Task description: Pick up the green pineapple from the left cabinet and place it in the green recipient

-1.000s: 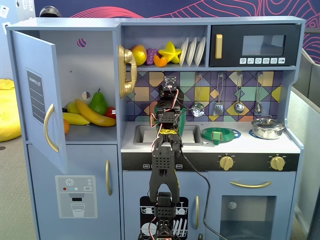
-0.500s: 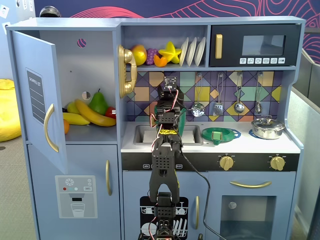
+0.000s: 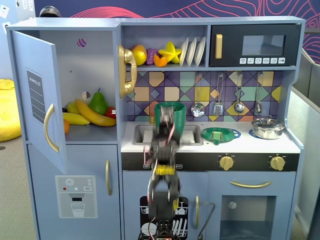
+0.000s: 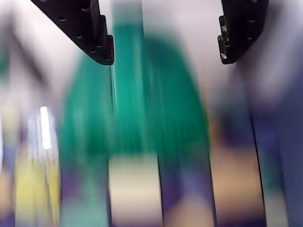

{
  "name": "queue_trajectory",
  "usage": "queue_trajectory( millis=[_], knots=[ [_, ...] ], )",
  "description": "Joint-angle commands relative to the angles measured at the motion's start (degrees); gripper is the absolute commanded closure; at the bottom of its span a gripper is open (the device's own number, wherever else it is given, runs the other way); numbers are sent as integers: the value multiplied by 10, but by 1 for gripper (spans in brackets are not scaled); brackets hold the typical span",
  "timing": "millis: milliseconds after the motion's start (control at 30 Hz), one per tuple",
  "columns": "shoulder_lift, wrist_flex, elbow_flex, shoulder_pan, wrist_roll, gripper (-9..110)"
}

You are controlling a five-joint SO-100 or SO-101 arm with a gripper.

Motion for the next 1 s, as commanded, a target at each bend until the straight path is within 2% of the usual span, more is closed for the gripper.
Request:
queue_trajectory(
  millis=[0, 67, 200, 300, 467, 600, 667, 767, 867, 967],
  knots=[
    [162, 206, 145, 36, -16, 84],
    [190, 279, 187, 47, -23, 88],
    [195, 348, 250, 40, 0, 94],
    [196, 451, 253, 9, -10, 94],
    [196, 541, 253, -13, 47, 94],
    [196, 636, 253, -14, 26, 94],
    [196, 661, 253, -14, 52, 94],
    [196, 700, 253, -12, 31, 94],
    [196, 698, 253, -11, 74, 94],
    [197, 701, 253, -4, 47, 94]
  ],
)
